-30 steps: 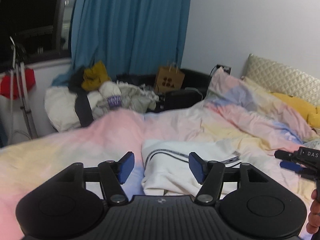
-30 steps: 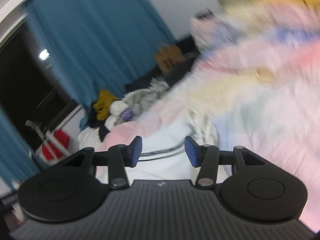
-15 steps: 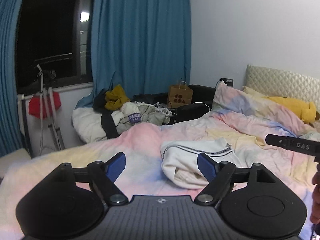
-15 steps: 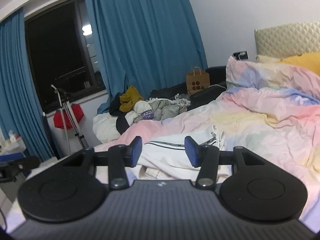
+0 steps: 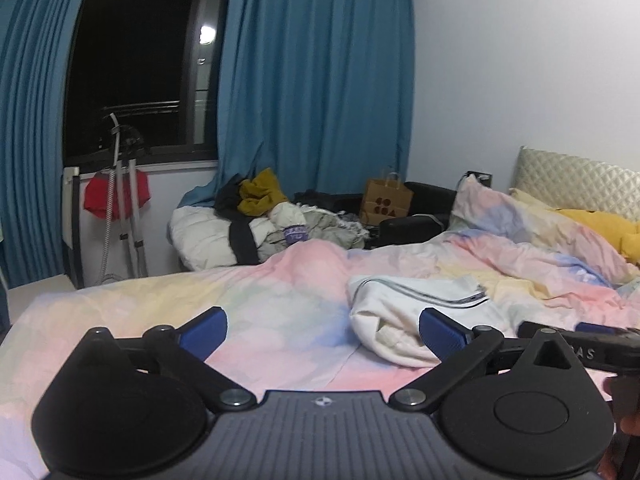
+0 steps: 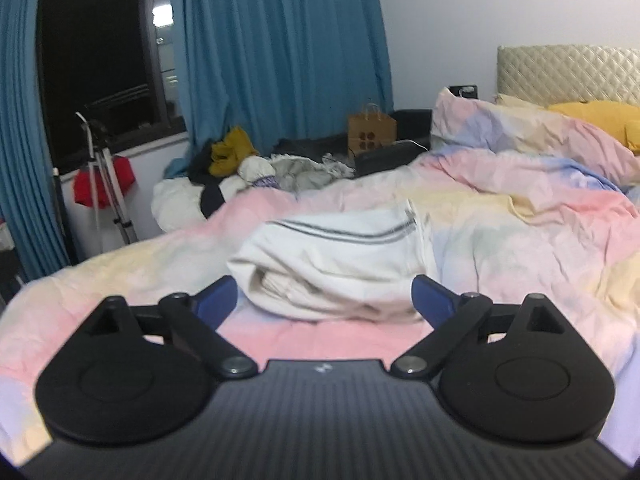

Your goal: Fold clothes

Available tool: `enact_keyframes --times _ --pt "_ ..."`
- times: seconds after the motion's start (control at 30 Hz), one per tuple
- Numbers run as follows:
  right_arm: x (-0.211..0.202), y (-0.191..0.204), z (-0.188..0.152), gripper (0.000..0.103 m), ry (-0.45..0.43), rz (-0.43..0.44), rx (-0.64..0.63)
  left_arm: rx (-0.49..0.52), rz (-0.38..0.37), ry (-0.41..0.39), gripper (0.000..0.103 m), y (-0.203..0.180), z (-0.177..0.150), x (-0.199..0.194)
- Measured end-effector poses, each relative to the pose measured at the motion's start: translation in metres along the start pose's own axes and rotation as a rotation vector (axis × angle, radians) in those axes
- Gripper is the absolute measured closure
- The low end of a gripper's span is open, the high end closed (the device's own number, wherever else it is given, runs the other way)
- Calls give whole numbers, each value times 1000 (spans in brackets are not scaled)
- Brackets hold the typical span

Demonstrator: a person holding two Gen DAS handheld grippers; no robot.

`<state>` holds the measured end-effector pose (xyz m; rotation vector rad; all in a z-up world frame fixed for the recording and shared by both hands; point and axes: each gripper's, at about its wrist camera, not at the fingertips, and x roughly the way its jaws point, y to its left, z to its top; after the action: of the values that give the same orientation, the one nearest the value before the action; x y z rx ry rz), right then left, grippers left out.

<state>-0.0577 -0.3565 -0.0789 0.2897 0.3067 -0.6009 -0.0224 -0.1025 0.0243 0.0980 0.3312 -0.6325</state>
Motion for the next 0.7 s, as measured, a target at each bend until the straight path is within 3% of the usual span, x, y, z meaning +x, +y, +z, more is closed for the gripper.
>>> enact_keyframes --times 0.13,0.3,0.7 --pt "2 -5 -9 8 -29 -6 36 15 32 23 0 5 -11 10" --pt "4 3 -12 8 -37 -51 -13 27 23 52 0 2 -17 19" --pt "5 9 -12 8 -23 -53 -50 76 48 59 0 -10 -22 24"
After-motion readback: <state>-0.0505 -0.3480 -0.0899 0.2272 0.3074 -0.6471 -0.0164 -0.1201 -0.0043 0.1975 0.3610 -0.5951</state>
